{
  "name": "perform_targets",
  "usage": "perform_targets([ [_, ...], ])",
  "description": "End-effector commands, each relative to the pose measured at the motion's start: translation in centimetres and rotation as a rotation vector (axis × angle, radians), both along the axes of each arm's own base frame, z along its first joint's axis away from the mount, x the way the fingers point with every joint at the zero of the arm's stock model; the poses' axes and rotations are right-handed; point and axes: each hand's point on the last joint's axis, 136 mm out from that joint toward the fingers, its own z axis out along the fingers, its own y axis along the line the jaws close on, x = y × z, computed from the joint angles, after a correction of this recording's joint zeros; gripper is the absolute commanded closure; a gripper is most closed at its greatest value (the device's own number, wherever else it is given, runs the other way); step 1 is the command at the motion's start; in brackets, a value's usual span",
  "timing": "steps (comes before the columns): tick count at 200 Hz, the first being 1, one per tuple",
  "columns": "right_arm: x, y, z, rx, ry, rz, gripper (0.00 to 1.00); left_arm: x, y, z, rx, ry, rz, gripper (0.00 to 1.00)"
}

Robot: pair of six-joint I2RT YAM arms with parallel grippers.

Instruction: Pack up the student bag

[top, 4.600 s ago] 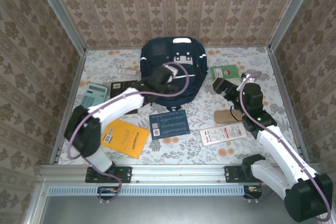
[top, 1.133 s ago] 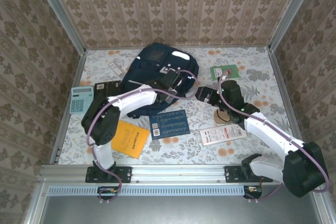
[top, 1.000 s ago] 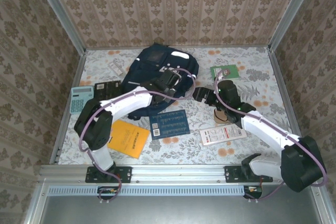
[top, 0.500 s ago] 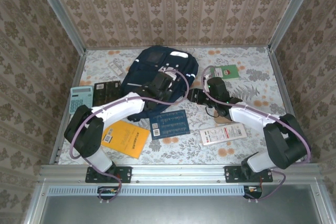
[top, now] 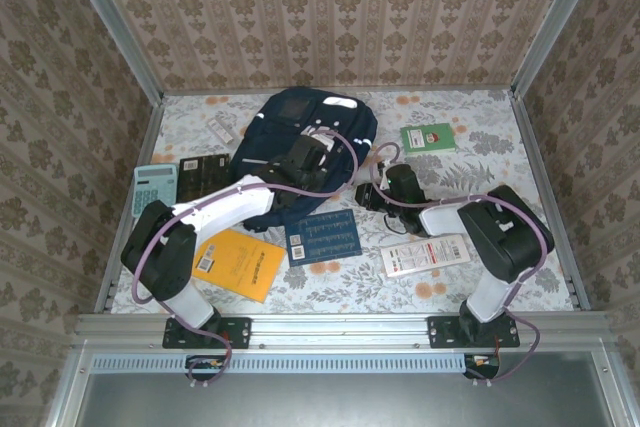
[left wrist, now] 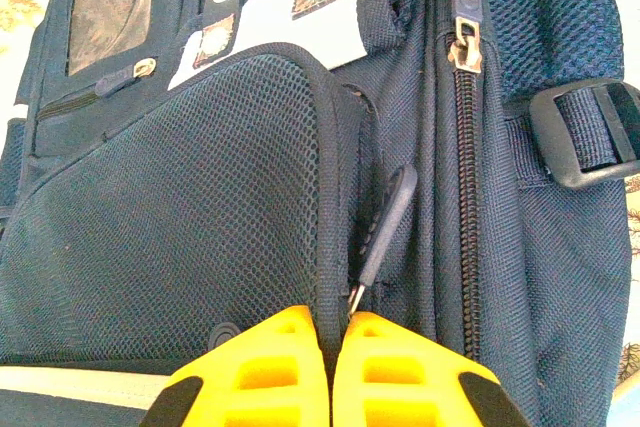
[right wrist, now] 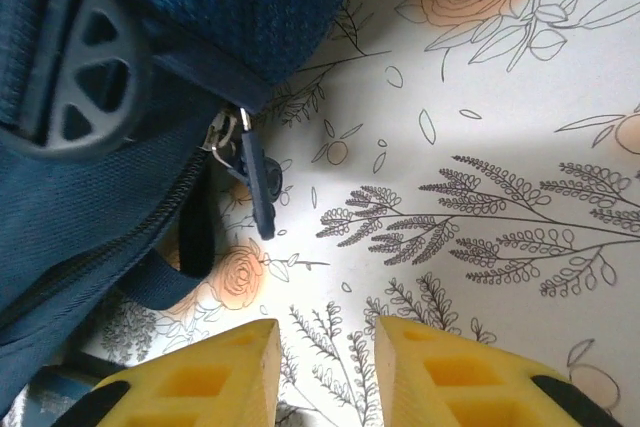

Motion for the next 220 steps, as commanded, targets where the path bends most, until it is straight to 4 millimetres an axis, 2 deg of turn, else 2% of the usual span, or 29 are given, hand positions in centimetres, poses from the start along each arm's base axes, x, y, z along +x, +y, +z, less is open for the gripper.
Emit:
perform_targets([
  [1, 1.9, 1.4, 2.3, 0.037, -0.108, 0.021, 0.68, 1.7, 0.1, 5.0, -0.107, -0.108, 0.064, 1.00],
  [49, 2.2, 1.5, 2.9, 0.013, -0.120, 0.034, 0.57, 1.7, -0.1, 4.7, -0.099, -0.099, 0.055, 1.00],
  [98, 2.6, 2.2, 6.1, 0.042, -0.153, 0.064, 0.46, 1.7, -0.2, 4.5, -0.095, -0.093, 0.053, 1.00],
  [142, 3.9, 2.9, 6.7, 0.080, -0.144, 0.076, 0.42, 1.7, -0.4, 4.2, -0.092, -0.085, 0.043, 1.00],
  [170, 4.9, 3.7, 6.7, 0.132, -0.121, 0.096, 0.49, 1.6, -0.6, 4.0, -0.092, -0.079, 0.029, 1.00],
  [191, 5.4, 4.2, 6.8, 0.169, -0.107, 0.112, 0.60, 1.6, -0.8, 3.6, -0.085, -0.069, 0.016, 1.00],
  [206, 5.7, 4.5, 6.9, 0.183, -0.101, 0.119, 0.75, 1.6, -0.8, 3.4, -0.080, -0.064, 0.015, 1.00],
  [211, 5.7, 4.5, 7.0, 0.187, -0.105, 0.120, 0.83, 1.6, -0.8, 3.3, -0.075, -0.060, 0.013, 1.00],
  [220, 5.7, 4.5, 7.2, 0.190, -0.107, 0.119, 0.90, 1.4, -0.8, 3.3, -0.066, -0.056, 0.008, 1.00],
])
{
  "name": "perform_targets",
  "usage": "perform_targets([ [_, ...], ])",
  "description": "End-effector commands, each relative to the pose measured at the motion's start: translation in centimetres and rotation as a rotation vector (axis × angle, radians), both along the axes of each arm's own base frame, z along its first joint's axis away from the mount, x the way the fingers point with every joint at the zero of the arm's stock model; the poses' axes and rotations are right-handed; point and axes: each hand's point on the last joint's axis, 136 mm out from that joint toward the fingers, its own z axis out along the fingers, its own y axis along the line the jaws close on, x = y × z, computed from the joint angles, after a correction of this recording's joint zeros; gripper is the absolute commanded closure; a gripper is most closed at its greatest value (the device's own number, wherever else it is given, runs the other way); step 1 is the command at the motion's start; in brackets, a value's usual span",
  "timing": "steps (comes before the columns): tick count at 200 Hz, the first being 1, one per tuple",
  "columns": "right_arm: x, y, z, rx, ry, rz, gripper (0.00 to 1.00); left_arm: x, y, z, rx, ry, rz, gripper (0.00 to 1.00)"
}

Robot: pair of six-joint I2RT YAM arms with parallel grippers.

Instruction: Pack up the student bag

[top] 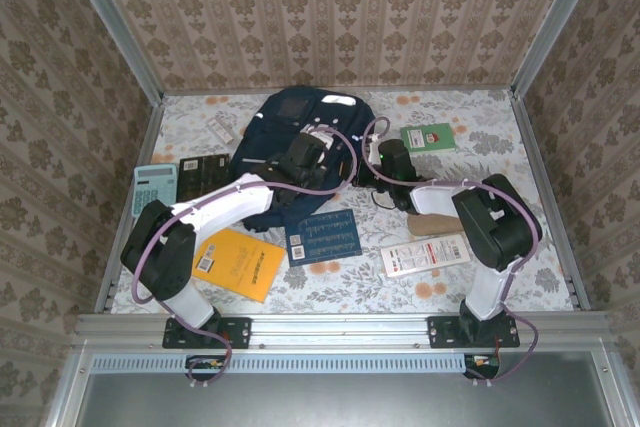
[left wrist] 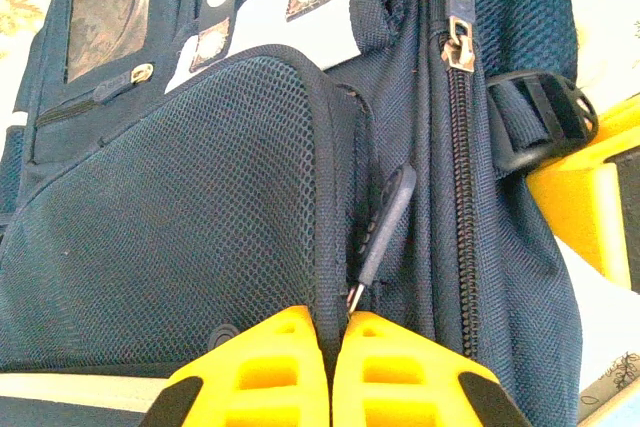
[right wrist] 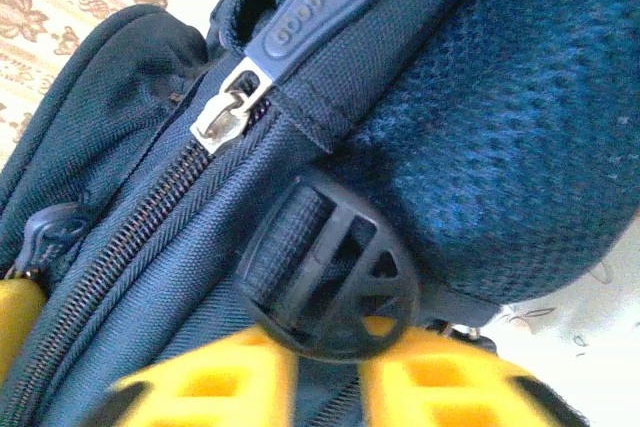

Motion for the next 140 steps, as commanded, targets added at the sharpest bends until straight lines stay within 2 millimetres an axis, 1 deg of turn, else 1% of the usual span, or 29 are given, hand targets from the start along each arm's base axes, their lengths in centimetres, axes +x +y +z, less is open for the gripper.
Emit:
perform_targets([
  [1, 1.1, 0.6, 1.8, 0.059, -0.031, 0.010, 0.90, 1.1, -0.7, 2.9, -0.050, -0.057, 0.011, 1.00],
  [13, 1.1, 0.4, 2.0, 0.060, -0.033, 0.002, 0.92, 0.8, -0.5, 3.2, -0.025, -0.061, 0.013, 0.89],
  [25, 1.0, 0.3, 2.3, 0.061, -0.042, -0.005, 0.97, 0.0, -0.5, 3.7, -0.015, -0.071, 0.002, 0.78],
  [34, 1.0, 0.2, 2.3, 0.062, -0.043, -0.008, 0.97, -0.8, -0.7, 4.2, -0.019, -0.075, -0.017, 0.71],
  [52, 1.1, 0.1, 2.6, 0.060, -0.049, -0.014, 0.94, -2.6, -1.0, 4.3, -0.003, -0.071, -0.048, 0.62],
  [81, 1.3, 0.1, 2.5, 0.053, -0.046, -0.018, 0.94, -5.0, -0.8, 3.0, 0.026, -0.024, -0.075, 0.61],
  [107, 1.4, -0.1, 2.1, 0.034, -0.038, -0.026, 0.91, -6.3, -0.2, 0.7, 0.057, 0.050, -0.088, 0.62],
  [117, 1.4, -0.7, 2.2, 0.025, -0.041, -0.049, 0.90, -6.8, -0.3, 0.1, 0.063, 0.065, -0.104, 0.62],
  [128, 1.4, -1.6, 2.7, 0.018, -0.052, -0.081, 0.83, -7.3, -0.7, -0.4, 0.073, 0.076, -0.126, 0.62],
  [140, 1.2, -2.7, 3.1, 0.009, -0.061, -0.120, 0.79, -7.7, -1.2, -0.9, 0.087, 0.088, -0.144, 0.62],
])
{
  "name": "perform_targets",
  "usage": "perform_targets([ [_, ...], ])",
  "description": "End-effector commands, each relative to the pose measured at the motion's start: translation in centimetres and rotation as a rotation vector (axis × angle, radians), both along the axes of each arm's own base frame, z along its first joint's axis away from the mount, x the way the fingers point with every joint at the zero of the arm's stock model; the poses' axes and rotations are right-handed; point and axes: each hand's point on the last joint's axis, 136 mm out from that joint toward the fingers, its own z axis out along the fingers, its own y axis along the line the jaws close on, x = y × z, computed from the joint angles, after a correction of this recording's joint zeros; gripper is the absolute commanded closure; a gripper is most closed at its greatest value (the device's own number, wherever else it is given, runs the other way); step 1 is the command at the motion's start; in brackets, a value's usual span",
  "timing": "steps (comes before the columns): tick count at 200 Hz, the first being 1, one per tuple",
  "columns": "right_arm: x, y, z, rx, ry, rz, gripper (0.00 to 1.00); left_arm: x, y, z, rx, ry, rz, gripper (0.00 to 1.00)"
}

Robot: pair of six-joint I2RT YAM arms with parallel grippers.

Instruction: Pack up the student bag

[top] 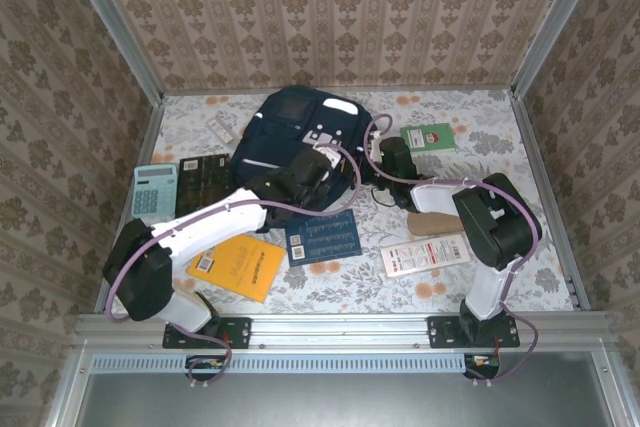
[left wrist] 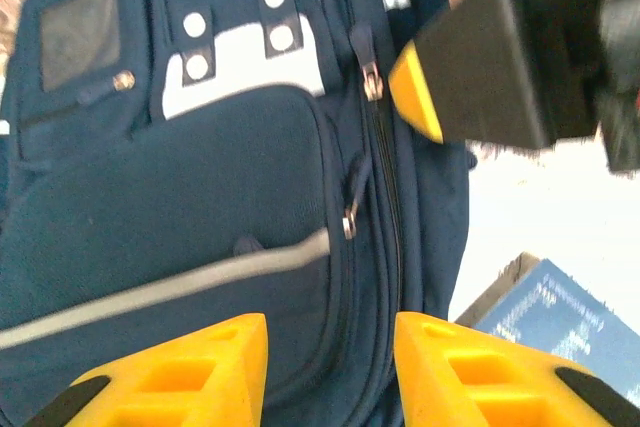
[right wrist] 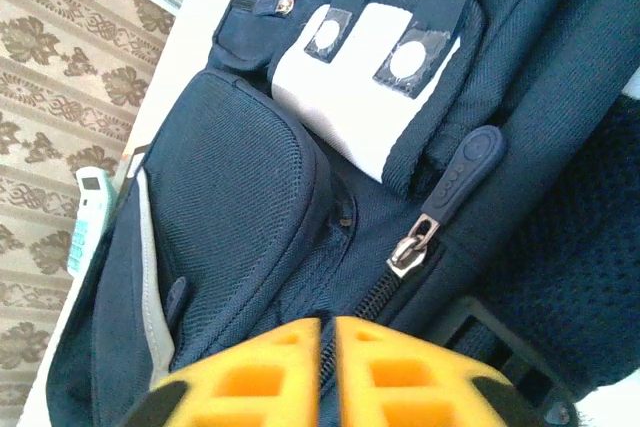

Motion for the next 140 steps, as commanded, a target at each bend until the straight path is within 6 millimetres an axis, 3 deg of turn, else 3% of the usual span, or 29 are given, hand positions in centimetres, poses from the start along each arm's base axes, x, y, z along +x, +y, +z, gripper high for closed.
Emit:
perform_targets([
  [1, 0.5, -2.4, 2.5, -0.012, -0.059, -0.092, 0.79, -1.8, -0.4, -2.1, 0.045, 0.071, -0.038, 0.62],
  [38, -0.5, -5.4, 4.2, -0.030, -0.080, -0.194, 0.62, -2.0, -1.0, -4.5, 0.120, 0.116, -0.069, 0.60],
  [53, -0.9, -6.5, 4.6, -0.045, -0.080, -0.231, 0.61, -1.9, -1.2, -5.5, 0.146, 0.130, -0.080, 0.53],
  [92, -1.6, -7.6, 5.4, -0.031, -0.093, -0.263, 0.60, -0.8, -1.2, -7.8, 0.230, 0.136, -0.066, 0.50],
  [115, -1.7, -7.4, 5.3, -0.016, -0.085, -0.253, 0.59, 0.3, -0.6, -8.7, 0.289, 0.111, -0.032, 0.53],
  [134, -1.8, -7.1, 5.4, -0.007, -0.083, -0.242, 0.58, 0.7, -0.4, -9.5, 0.328, 0.106, -0.021, 0.62],
  [140, -1.8, -7.1, 5.4, -0.006, -0.083, -0.240, 0.58, 0.9, -0.3, -9.5, 0.337, 0.099, -0.015, 0.70],
])
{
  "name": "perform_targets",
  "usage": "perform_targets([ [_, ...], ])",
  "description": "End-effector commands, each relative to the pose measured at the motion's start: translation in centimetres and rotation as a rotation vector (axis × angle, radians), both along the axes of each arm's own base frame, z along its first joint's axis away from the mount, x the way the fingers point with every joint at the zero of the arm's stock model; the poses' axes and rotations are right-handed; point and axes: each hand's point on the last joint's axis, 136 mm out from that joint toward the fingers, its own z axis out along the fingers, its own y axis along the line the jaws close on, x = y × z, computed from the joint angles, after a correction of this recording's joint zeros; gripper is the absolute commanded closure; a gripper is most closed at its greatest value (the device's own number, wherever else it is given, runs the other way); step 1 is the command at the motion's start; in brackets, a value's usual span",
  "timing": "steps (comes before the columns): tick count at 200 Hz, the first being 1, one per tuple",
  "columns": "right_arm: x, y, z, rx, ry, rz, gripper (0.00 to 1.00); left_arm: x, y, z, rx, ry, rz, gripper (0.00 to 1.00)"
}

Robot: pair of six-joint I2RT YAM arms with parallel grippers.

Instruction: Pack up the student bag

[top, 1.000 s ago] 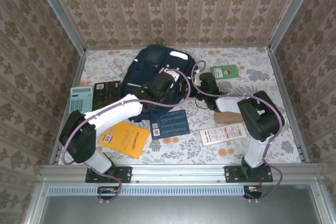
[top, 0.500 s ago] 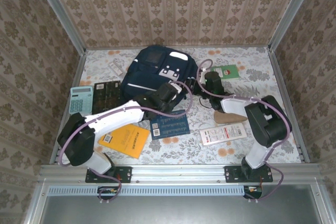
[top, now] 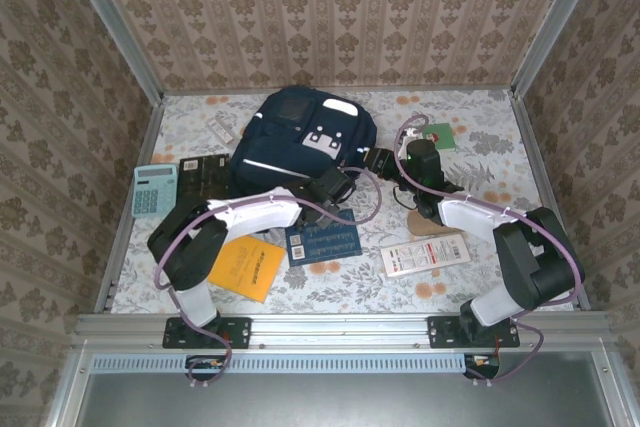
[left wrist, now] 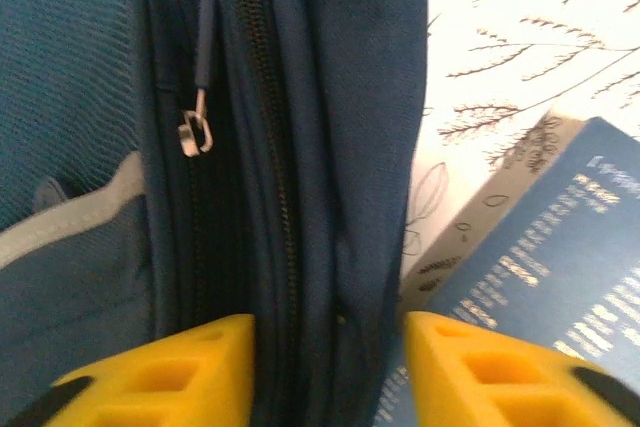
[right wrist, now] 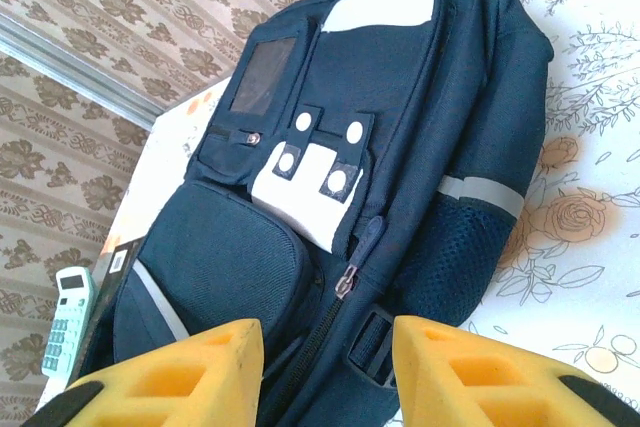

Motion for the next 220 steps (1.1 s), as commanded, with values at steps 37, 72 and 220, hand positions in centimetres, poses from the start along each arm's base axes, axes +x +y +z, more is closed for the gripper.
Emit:
perform_targets([
  [37, -0.4, 0.3, 0.5, 0.033, 0.001, 0.019, 0.58, 2.8, 1.4, 3.0, 0.063, -0.165, 0.080, 1.00],
  [72, -1.0, 0.9, 0.1, 0.014, -0.021, 0.034, 0.58, 3.6, 2.4, 9.3, -0.058, -0.305, 0.152, 1.00],
  [220, -1.9, 9.5, -3.6, -0.024, -0.014, 0.357, 0.73, 3.4, 4.8, 13.8, -0.342, -0.328, 0.219, 1.00],
])
